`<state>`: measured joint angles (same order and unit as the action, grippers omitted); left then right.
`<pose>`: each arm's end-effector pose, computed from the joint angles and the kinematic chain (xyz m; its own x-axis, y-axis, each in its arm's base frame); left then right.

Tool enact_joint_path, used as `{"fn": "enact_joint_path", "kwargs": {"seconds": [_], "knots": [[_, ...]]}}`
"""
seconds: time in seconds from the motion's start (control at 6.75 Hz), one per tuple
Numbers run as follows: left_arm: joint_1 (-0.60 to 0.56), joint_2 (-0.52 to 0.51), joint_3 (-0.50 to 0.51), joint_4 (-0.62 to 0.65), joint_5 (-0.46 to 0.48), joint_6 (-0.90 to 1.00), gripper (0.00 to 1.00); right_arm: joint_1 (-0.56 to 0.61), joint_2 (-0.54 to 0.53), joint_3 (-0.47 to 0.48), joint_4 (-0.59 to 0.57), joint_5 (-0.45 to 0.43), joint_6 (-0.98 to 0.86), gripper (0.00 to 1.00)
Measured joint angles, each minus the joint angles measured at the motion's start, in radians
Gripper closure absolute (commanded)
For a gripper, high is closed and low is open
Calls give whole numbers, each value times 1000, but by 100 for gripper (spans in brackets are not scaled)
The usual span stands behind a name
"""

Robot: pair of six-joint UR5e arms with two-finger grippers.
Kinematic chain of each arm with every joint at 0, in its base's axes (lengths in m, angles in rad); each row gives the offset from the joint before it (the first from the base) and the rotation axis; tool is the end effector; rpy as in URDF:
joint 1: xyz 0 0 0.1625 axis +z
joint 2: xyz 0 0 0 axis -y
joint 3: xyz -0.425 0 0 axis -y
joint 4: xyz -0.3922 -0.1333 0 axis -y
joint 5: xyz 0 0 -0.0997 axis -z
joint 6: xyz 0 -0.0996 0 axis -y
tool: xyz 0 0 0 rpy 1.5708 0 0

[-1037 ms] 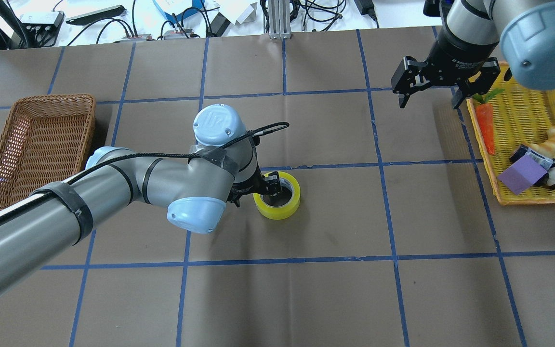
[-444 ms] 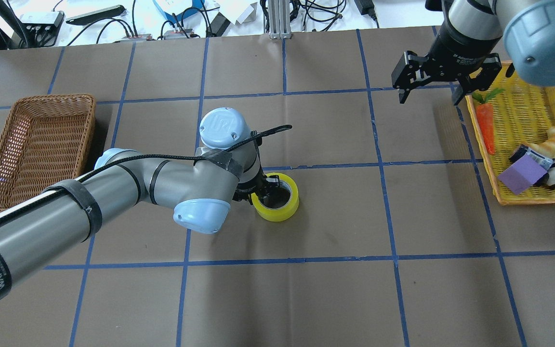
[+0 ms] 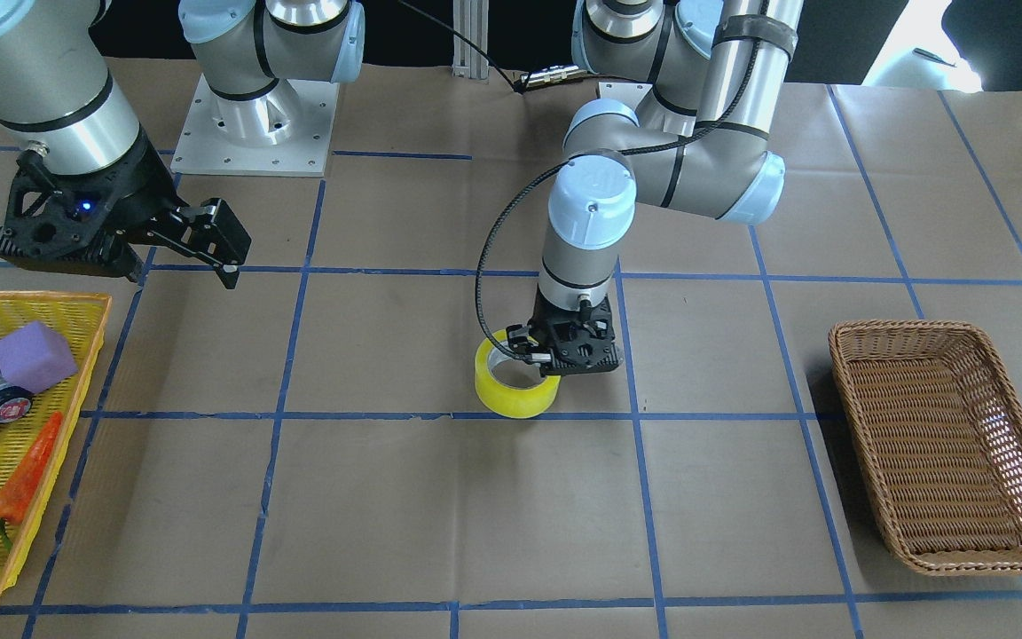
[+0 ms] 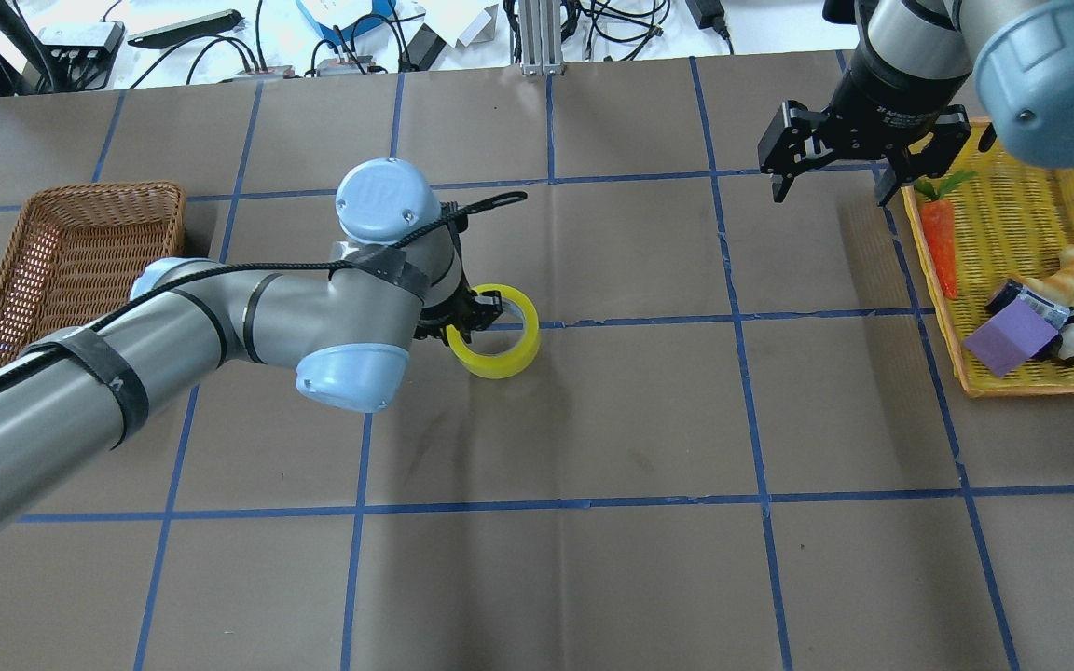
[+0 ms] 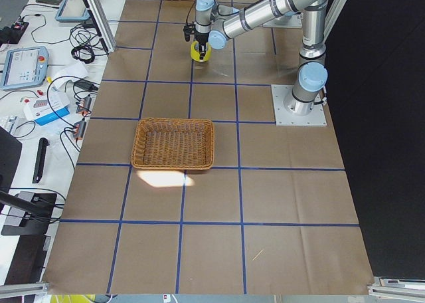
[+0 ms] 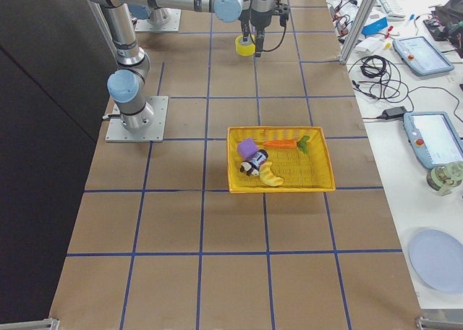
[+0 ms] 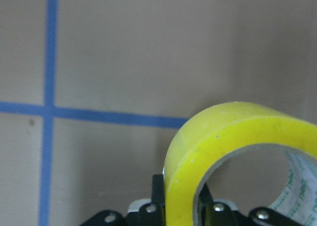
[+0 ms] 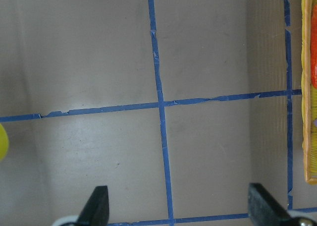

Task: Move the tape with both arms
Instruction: 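Lift the tape roll with the left gripper and carry it over the wicker basket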

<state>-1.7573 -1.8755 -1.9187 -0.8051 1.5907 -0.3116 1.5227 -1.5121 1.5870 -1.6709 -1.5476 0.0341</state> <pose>-0.2309 -0.5155 0.2421 -0.9920 -0.1250 0.0158 -0.1260 0.9855 -0.1135 0.1105 -0.5241 0.4604 -0.9964 0.0815 -0.0240 0.0821 0.9963 -0.0244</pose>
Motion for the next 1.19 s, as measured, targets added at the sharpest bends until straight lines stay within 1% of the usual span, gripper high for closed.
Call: {"fn": "enact_joint_path", "kwargs": {"seconds": [0.15, 0.3, 0.59, 0.74, 0.89, 1.04, 1.19], "knots": [[97, 16, 37, -13, 8, 95, 99, 4, -8, 4, 0, 1, 0, 0], [207, 38, 74, -50, 9, 251, 99, 10, -12, 7, 0, 3, -1, 0], [458, 69, 158, -160, 8, 660, 99, 68, -7, 9, -4, 49, 29, 0], [585, 58, 208, -202, 7, 880, 98, 97, -2, 9, -12, 58, 48, 0], [706, 25, 245, -217, 6, 1083, 90, 104, 3, 9, -19, 52, 44, 0], [803, -24, 263, -205, 5, 1202, 48, 99, 5, 9, -23, 31, 21, 0], [855, -75, 269, -179, 5, 1245, 0, 84, 5, 10, -23, 10, -12, 0]]}}
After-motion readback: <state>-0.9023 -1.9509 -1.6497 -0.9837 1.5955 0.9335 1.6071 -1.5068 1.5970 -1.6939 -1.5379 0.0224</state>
